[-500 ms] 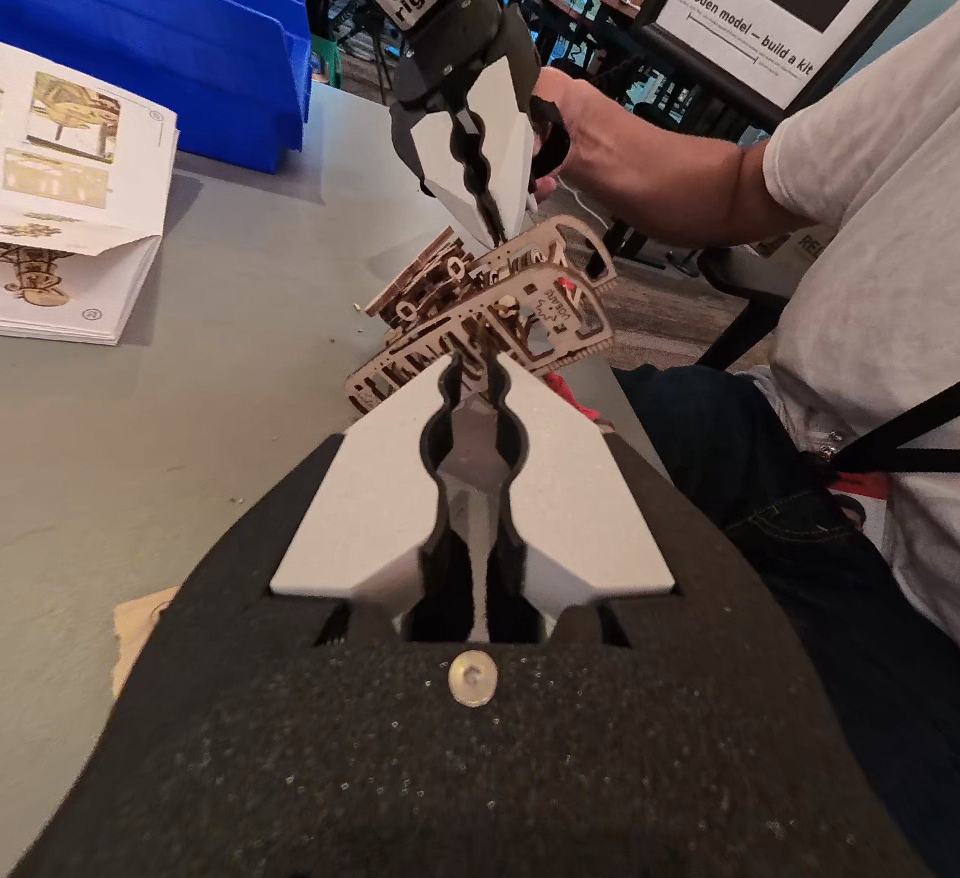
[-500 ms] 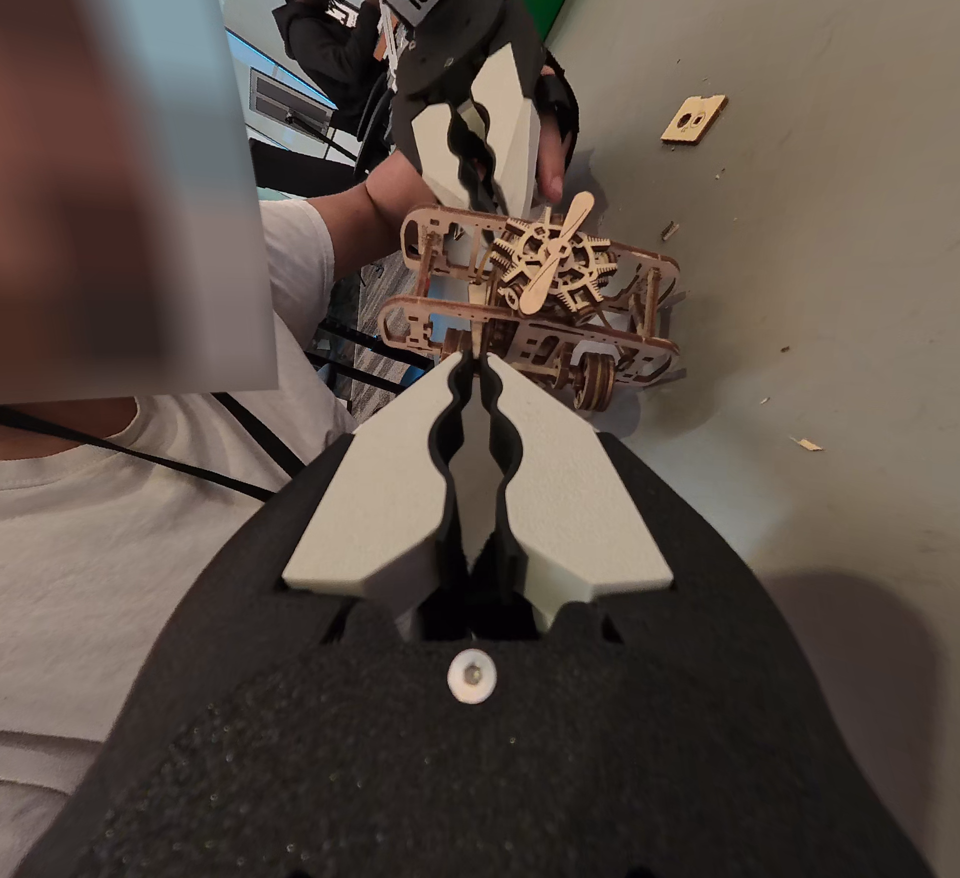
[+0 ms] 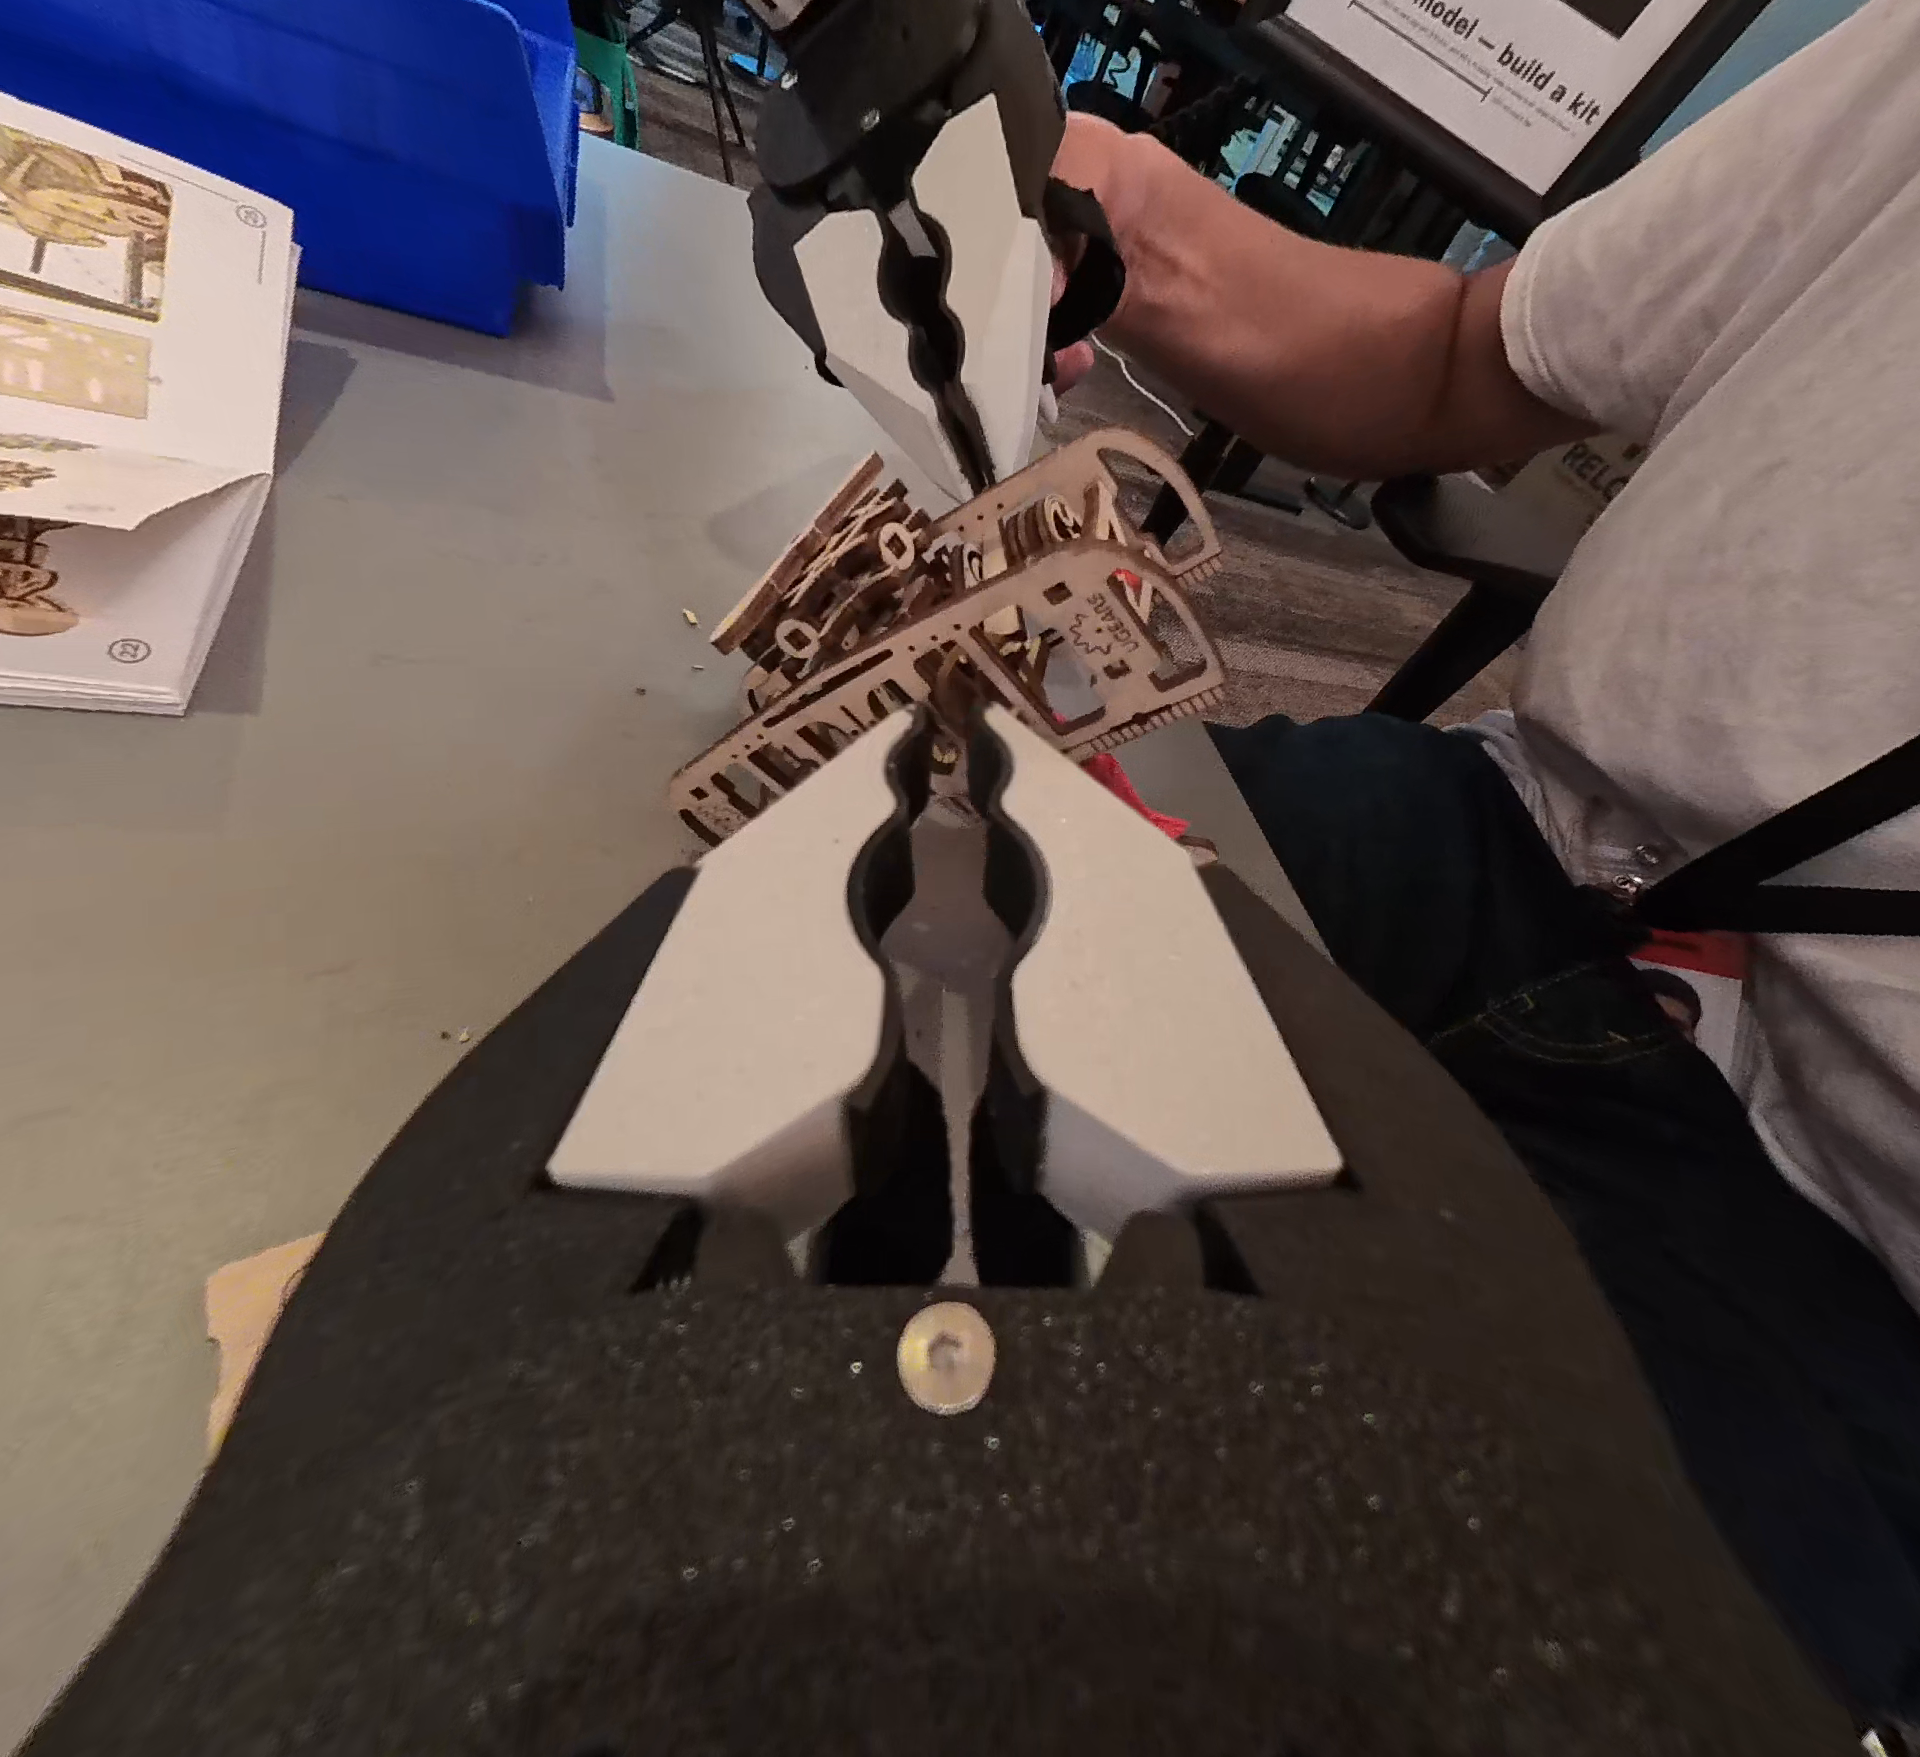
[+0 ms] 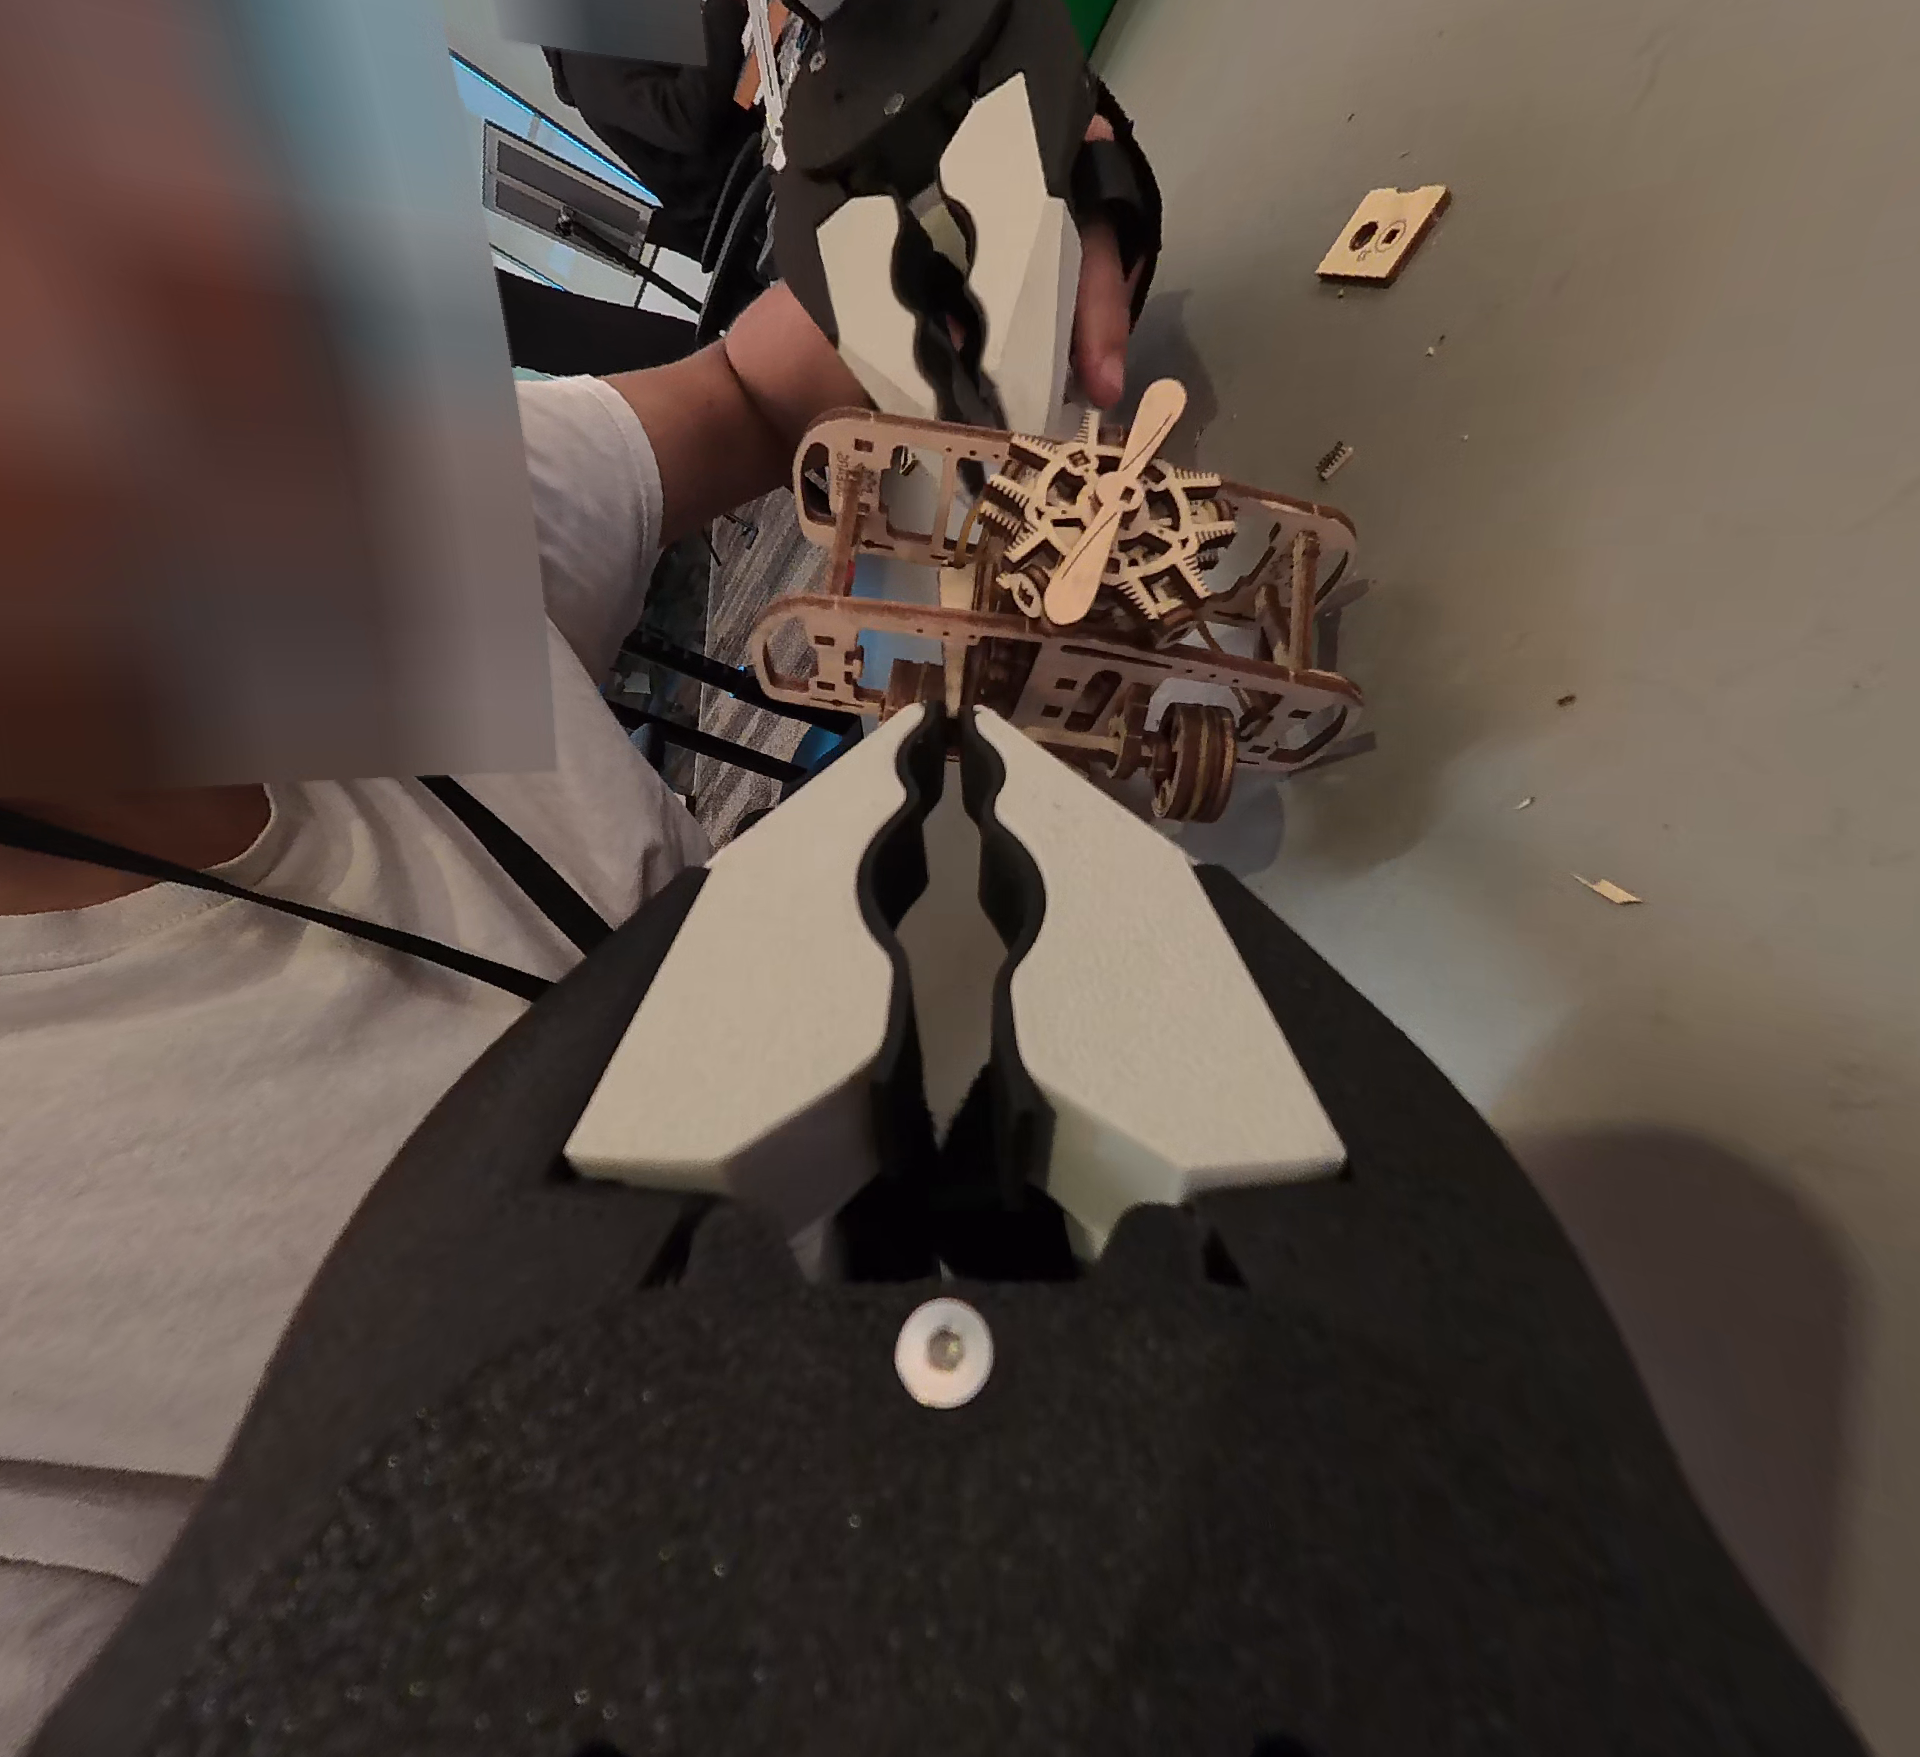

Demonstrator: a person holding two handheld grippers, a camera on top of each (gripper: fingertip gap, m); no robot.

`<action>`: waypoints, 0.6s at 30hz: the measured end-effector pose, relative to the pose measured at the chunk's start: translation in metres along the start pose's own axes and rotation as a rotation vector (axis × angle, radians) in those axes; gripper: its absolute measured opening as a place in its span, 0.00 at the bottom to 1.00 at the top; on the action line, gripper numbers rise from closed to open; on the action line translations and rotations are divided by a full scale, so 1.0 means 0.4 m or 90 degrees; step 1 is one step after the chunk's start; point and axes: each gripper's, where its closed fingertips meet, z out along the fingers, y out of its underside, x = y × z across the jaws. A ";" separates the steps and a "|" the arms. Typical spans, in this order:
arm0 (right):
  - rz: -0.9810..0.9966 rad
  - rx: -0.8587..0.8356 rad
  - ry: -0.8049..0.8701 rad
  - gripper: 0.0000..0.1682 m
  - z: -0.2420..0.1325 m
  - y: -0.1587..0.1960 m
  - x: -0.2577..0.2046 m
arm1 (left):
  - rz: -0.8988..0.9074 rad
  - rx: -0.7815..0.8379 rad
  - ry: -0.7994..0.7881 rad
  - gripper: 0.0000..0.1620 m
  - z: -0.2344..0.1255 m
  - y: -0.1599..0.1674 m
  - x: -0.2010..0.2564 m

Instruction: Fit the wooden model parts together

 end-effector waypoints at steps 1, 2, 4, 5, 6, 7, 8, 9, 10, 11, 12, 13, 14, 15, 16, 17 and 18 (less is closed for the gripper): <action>0.000 0.000 0.000 0.00 0.000 0.000 0.000 | 0.000 0.005 0.002 0.02 0.000 -0.003 0.001; 0.000 -0.001 0.000 0.00 0.000 0.001 0.000 | 0.000 0.013 -0.005 0.00 0.000 -0.009 -0.004; 0.000 0.000 0.000 0.00 0.000 0.000 0.000 | 0.001 0.019 -0.002 0.00 -0.001 -0.012 -0.005; -0.001 0.000 0.001 0.00 0.000 0.000 0.000 | 0.001 0.018 -0.003 0.00 0.000 -0.010 -0.007; -0.001 -0.001 0.002 0.00 -0.001 0.000 0.000 | 0.005 0.015 -0.006 0.00 0.002 -0.006 -0.010; -0.002 0.001 0.004 0.00 -0.001 0.000 0.000 | 0.011 0.014 -0.012 0.00 0.004 -0.003 -0.012; -0.001 0.001 0.005 0.00 -0.002 0.000 0.000 | 0.018 0.019 -0.019 0.00 0.004 -0.004 -0.015; -0.001 0.001 0.005 0.00 -0.002 0.001 0.000 | 0.024 0.019 -0.016 0.00 0.005 -0.002 -0.011; 0.000 0.002 0.005 0.00 -0.003 0.001 0.000 | 0.028 0.021 -0.018 0.00 0.005 -0.002 -0.011; 0.001 0.002 0.005 0.00 -0.003 0.001 0.001 | 0.034 0.028 -0.023 0.00 0.004 -0.006 -0.012; 0.001 0.003 0.006 0.00 -0.004 0.001 0.001 | 0.035 0.028 -0.017 0.00 0.004 -0.004 -0.007; 0.001 0.003 0.008 0.00 -0.005 0.001 0.001 | 0.034 0.023 -0.017 0.00 0.005 -0.001 -0.007; 0.000 0.004 0.010 0.00 -0.007 0.000 0.002 | 0.036 0.022 -0.023 0.00 0.006 0.000 -0.009; 0.001 0.004 0.013 0.00 -0.009 0.000 0.002 | 0.038 0.019 -0.019 0.00 0.007 0.003 -0.006; 0.002 0.006 0.016 0.00 -0.011 0.000 0.003 | 0.037 0.020 -0.018 0.00 0.008 0.003 -0.004; 0.003 0.008 0.018 0.00 -0.014 -0.001 0.003 | 0.037 0.020 -0.019 0.00 0.009 0.004 -0.005; 0.003 0.011 0.020 0.00 -0.016 -0.002 0.003 | 0.036 0.019 -0.020 0.00 0.010 0.004 -0.005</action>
